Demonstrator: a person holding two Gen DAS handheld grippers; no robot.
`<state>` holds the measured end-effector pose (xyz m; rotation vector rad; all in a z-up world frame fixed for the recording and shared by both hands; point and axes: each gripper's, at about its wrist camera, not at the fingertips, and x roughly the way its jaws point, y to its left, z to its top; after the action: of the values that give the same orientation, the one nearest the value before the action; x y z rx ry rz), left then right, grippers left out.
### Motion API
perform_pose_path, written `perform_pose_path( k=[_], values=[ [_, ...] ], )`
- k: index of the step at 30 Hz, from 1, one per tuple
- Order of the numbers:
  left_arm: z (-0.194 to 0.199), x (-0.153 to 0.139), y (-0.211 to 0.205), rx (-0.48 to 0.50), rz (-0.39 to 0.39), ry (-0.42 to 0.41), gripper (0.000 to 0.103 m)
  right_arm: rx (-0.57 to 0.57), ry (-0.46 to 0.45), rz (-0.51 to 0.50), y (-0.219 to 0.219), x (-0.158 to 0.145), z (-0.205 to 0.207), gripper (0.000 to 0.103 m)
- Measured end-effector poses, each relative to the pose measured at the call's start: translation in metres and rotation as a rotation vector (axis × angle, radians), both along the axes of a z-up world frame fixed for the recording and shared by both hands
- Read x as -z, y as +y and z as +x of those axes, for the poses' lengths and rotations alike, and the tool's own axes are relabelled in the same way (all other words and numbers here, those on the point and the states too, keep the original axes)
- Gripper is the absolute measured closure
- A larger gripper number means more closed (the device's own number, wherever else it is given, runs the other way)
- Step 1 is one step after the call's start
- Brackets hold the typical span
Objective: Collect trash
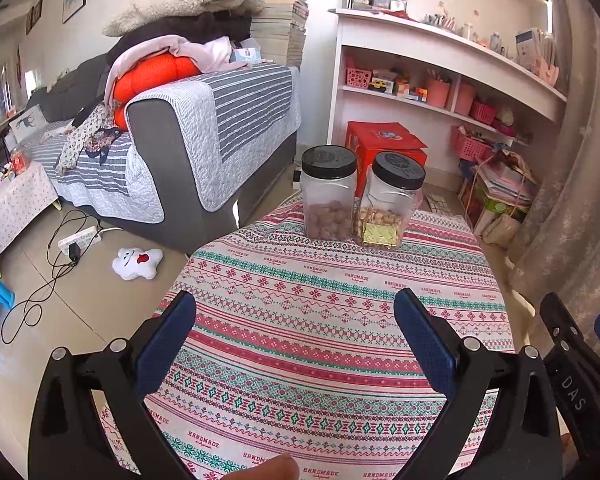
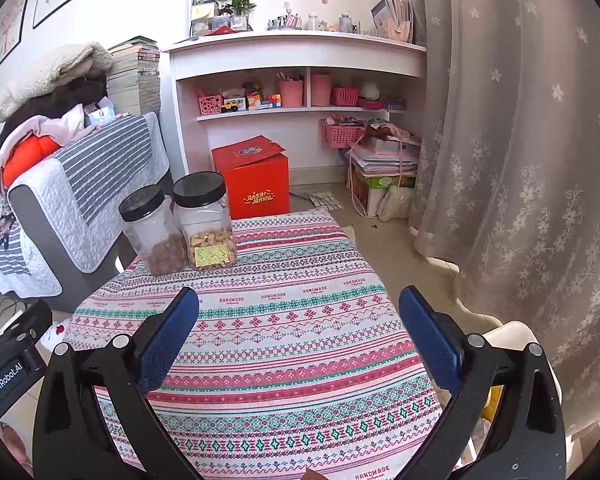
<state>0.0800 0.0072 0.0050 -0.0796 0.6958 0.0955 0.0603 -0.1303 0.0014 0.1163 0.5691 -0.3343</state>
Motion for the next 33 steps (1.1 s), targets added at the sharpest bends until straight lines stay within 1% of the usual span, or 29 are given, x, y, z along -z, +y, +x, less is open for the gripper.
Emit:
perform_pose_path(
  k=[7, 20, 27, 33],
  values=[
    [0.0004, 0.0003, -0.0005, 0.007, 0.008, -0.003, 0.007, 0.001, 0.005, 0.012, 0.0017, 0.0005, 0.0002, 0.007],
    [-0.0002, 0.0027, -0.0015, 0.016, -0.003, 0.005, 0.007, 0.001, 0.020, 0.027, 0.0033, 0.0017, 0.0024, 0.007],
    [-0.0033, 0.0001, -0.0051, 0.041, -0.008, -0.028, 0.014, 0.001, 0.022, 0.031, 0.0022, 0.0020, 0.0024, 0.007],
    [-0.0046, -0.0031, -0.0072, 0.041, 0.000, -0.033, 0.014, 0.009, 0.012, 0.036, 0.0011, 0.0014, 0.0019, 0.007]
  ],
)
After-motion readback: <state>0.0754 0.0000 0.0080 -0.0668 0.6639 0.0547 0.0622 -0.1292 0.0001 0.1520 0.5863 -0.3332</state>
